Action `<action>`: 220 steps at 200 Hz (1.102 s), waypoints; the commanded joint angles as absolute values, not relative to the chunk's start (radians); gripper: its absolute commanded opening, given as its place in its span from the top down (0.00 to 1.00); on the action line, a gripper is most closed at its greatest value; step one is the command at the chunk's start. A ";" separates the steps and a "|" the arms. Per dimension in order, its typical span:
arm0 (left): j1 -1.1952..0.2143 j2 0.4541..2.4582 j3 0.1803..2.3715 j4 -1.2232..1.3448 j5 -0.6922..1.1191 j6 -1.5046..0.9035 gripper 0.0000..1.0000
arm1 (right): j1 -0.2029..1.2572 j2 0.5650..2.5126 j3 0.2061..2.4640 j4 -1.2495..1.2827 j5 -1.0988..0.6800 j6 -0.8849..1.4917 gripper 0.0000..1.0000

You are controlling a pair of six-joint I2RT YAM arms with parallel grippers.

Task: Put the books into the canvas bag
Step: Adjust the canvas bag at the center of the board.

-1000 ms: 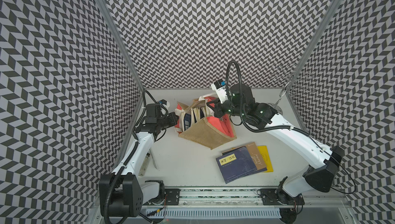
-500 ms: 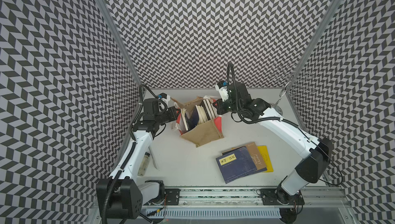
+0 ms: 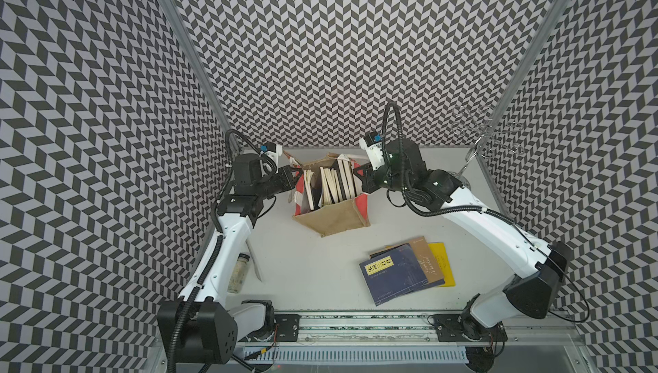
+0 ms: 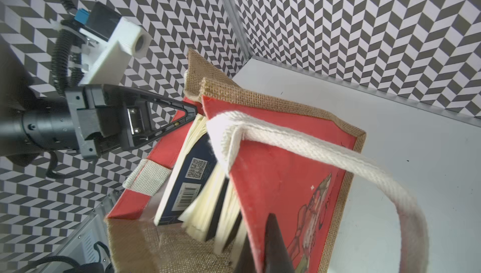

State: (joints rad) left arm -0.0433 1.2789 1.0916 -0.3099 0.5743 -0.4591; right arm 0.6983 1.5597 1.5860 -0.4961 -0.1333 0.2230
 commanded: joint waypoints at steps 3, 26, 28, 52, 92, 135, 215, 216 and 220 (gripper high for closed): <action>-0.046 1.481 1.046 -0.356 0.607 -0.434 1.00 | 0.630 1.597 1.576 -0.345 -0.224 0.274 1.00; -0.057 1.365 1.089 -0.304 0.542 -0.471 1.00 | 0.642 1.560 1.582 -0.290 -0.202 0.271 1.00; -0.056 1.351 1.102 -0.304 0.541 -0.470 1.00 | 0.643 1.555 1.584 -0.288 -0.200 0.268 1.00; -0.056 1.205 1.251 -0.266 0.542 -0.462 1.00 | 0.651 1.496 1.677 -0.288 -0.203 0.235 1.00; -0.046 1.221 1.248 -0.308 0.570 -0.475 1.00 | 0.657 1.410 1.553 -0.218 -0.181 0.277 1.00; -0.046 1.338 1.082 -0.292 0.570 -0.465 1.00 | 0.636 1.438 1.341 -0.120 -0.290 0.377 1.00; -0.047 1.360 1.079 -0.255 0.597 -0.463 1.00 | 0.640 1.412 1.317 -0.120 -0.260 0.348 1.00; -0.047 1.359 1.080 -0.254 0.598 -0.462 1.00 | 0.640 1.412 1.317 -0.120 -0.260 0.348 1.00; -0.048 1.360 1.079 -0.251 0.605 -0.463 1.00 | 0.640 1.419 1.322 -0.128 -0.256 0.347 1.00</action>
State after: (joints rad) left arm -0.0498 1.3491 1.0477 -0.2882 0.5743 -0.4690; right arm 0.6350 1.4685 1.2736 -0.3054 -0.2394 0.3592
